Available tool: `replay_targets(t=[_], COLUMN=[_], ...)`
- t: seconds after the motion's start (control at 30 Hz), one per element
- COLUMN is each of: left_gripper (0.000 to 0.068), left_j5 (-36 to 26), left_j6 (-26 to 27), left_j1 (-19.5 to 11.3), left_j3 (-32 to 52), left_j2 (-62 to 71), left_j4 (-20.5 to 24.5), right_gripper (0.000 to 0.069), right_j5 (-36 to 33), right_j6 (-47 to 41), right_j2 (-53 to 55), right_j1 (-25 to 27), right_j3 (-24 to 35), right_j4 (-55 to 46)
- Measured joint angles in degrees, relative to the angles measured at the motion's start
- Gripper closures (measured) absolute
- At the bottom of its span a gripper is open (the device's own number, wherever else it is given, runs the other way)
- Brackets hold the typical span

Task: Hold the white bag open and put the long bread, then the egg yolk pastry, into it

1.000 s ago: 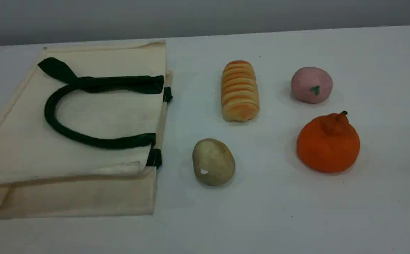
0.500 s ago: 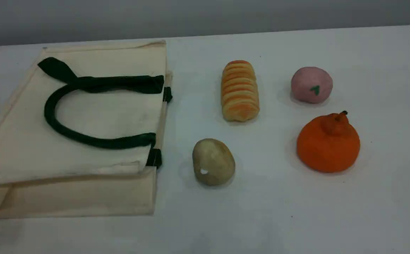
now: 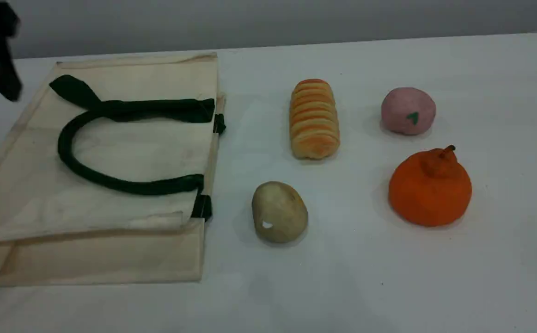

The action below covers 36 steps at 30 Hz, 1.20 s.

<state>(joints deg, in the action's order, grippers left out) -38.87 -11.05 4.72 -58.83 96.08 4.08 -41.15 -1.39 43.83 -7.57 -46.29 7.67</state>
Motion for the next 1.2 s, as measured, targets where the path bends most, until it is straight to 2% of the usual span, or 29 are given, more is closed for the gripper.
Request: replay_targets(t=[0.3, 0.4, 0.53, 0.7, 0.97, 1.07, 1.2], left_gripper=[0.0156, 0.0156, 0.0156, 0.0156, 0.0160, 0.0205, 0.0364], left_j5=[0.46, 1.26, 2.29, 4.14, 5.47, 5.51, 5.53], left_j6=[0.26, 0.51, 4.23, 5.12, 6.07, 6.07, 6.17], left_j1=[0.00, 0.00, 0.00, 0.00, 0.00, 0.00, 0.00], left_j3=[-7.13, -8.83, -10.80, -11.91, -12.28, -12.28, -12.28], left_j2=[12.05, 14.99, 18.43, 21.66, 25.45, 25.56, 25.56], left_j4=[-0.28, -2.21, -4.70, -7.10, -7.36, -7.36, -7.31], right_gripper=[0.0131, 0.0131, 0.0131, 0.0131, 0.0131, 0.0131, 0.0131], right_j5=[1.44, 1.44, 1.38, 1.31, 1.26, 1.26, 1.26], right_j6=[0.30, 0.60, 0.60, 0.60, 0.55, 0.60, 0.60], right_j2=[2.21, 2.39, 2.57, 2.57, 2.57, 2.57, 2.57], right_j1=[0.00, 0.00, 0.00, 0.00, 0.00, 0.00, 0.00], right_j3=[0.00, 0.00, 0.00, 0.06, 0.06, 0.06, 0.06], right_j4=[1.07, 1.37, 1.37, 1.37, 1.37, 1.37, 1.31])
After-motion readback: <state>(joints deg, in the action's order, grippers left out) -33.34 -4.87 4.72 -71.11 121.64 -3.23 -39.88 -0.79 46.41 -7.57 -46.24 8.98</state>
